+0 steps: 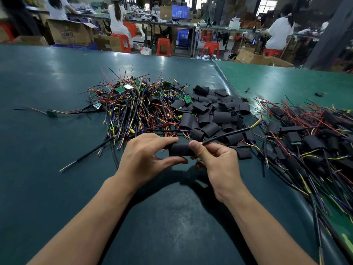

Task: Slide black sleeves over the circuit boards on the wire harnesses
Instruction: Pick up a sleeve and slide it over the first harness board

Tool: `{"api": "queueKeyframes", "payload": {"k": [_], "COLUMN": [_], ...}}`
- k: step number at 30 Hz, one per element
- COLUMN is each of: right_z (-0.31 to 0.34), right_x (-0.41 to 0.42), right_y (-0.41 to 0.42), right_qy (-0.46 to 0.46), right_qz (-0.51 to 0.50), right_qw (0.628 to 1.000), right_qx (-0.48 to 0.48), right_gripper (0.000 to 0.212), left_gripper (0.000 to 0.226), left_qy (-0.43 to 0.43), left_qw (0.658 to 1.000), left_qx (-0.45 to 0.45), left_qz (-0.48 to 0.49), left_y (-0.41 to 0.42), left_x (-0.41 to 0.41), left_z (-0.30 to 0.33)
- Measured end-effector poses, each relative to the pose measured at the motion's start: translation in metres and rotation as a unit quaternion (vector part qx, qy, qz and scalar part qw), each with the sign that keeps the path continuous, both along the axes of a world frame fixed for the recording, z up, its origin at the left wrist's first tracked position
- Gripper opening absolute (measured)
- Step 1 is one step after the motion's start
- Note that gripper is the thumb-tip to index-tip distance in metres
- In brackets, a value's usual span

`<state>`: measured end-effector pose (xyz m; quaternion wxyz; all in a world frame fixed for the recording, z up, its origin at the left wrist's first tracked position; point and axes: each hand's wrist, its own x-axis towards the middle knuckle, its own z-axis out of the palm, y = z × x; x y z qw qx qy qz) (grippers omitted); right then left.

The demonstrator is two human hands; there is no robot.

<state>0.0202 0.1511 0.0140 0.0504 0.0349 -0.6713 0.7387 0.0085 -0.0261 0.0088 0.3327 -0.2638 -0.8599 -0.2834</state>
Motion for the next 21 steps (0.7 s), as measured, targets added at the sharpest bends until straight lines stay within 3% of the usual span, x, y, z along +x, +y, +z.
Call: {"api": "queueKeyframes", "payload": {"k": [10,21], "right_z": [0.005,-0.002], "right_x": [0.002,-0.005], "right_y": [-0.001,0.002], "right_qy": [-0.004,-0.004], "right_qz": [0.021,0.028], "right_qw": [0.999,0.997], "right_qx": [-0.032,-0.077], "right_gripper": [0.011,0.017], "left_gripper": [0.048,0.043], "left_qy": [0.006,0.042], "left_qw": [0.998,0.997], "left_qx": [0.011,0.014], "left_qz": [-0.065,-0.069], "left_y": [0.006,0.004], "left_x": [-0.006,-0.01], "left_z": [-0.003,-0.007]}}
